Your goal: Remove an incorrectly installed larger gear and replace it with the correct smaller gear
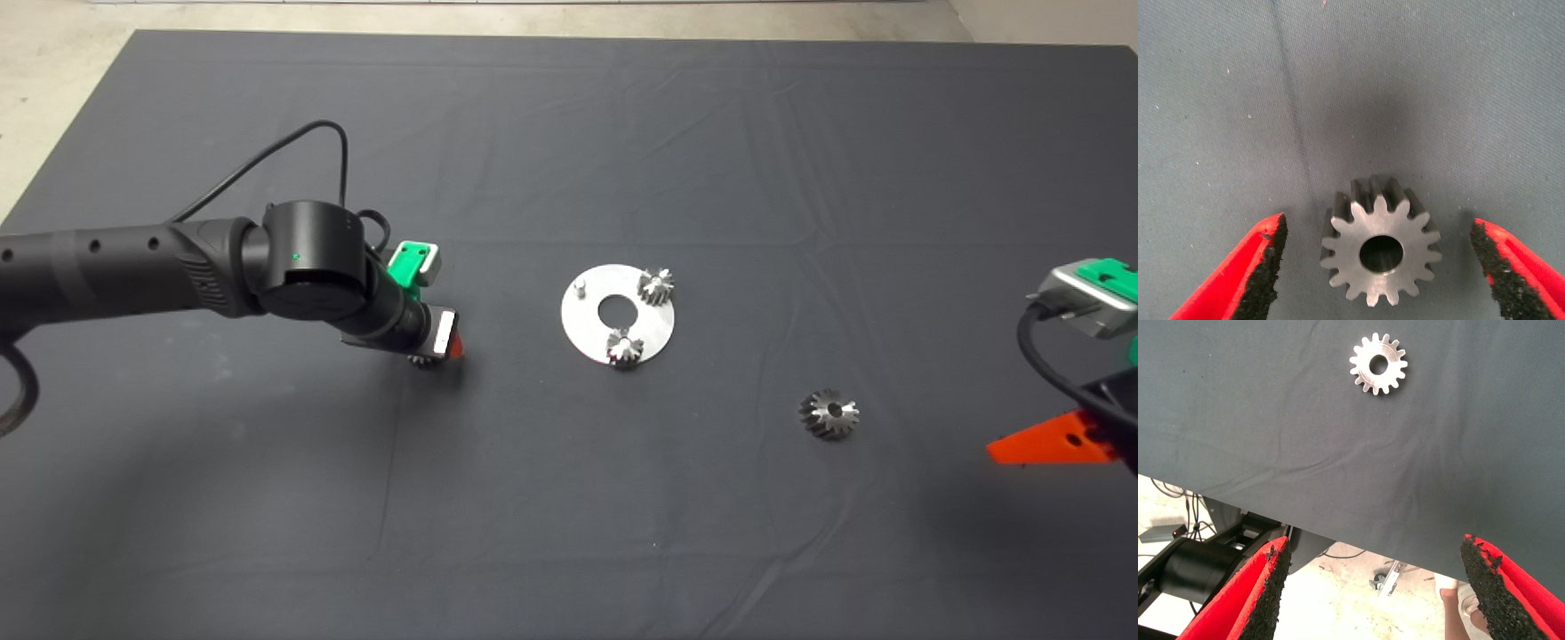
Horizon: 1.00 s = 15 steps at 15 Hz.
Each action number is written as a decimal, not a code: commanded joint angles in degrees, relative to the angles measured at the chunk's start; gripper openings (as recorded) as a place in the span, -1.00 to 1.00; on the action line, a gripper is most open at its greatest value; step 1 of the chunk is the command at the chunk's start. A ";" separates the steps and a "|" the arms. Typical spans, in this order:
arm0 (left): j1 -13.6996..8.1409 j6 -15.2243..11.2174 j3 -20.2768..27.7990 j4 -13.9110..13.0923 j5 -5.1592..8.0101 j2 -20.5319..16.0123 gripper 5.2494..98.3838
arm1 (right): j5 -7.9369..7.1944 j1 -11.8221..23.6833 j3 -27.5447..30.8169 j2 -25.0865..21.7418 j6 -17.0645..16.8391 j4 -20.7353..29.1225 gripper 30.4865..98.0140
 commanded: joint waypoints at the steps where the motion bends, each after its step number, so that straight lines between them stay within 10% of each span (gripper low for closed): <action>1: -0.89 0.29 1.23 0.23 0.45 -0.51 0.35 | 0.08 1.00 0.25 -0.10 0.02 1.99 0.09; 15: -0.63 1.66 0.70 0.23 0.45 -0.16 -0.04 | 0.00 1.00 0.25 -0.01 0.02 2.07 0.09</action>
